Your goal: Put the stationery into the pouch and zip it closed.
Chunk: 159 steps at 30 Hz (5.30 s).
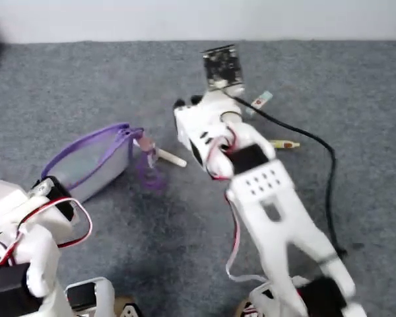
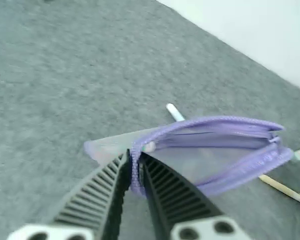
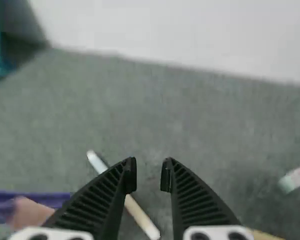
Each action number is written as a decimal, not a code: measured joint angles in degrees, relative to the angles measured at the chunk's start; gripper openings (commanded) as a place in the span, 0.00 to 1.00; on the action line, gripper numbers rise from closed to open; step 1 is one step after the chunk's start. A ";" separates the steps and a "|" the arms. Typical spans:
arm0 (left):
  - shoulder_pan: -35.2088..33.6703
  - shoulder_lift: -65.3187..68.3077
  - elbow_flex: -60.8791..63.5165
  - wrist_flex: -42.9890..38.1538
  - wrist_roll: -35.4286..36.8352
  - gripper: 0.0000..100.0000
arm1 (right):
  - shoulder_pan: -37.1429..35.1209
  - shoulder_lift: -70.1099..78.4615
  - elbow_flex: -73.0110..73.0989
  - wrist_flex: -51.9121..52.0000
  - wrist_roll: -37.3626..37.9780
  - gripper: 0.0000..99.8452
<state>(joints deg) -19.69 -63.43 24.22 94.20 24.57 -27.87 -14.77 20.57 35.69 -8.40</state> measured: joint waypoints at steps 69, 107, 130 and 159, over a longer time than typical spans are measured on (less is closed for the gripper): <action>-2.11 0.09 -2.02 3.60 -1.05 0.01 | 2.46 58.64 -62.68 64.79 22.59 0.08; -2.11 0.09 -2.02 3.60 -1.05 0.01 | -0.53 54.33 -41.05 39.03 22.68 0.03; -2.11 0.18 -2.02 3.60 -1.05 0.01 | -4.84 17.23 -39.03 64.70 14.42 0.01; -2.11 0.26 -2.02 3.60 -1.05 0.01 | -24.35 -25.32 -10.20 7.12 3.34 0.01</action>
<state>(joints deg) -21.80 -63.16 22.20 97.80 23.52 -52.22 -40.09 10.37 42.81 -5.05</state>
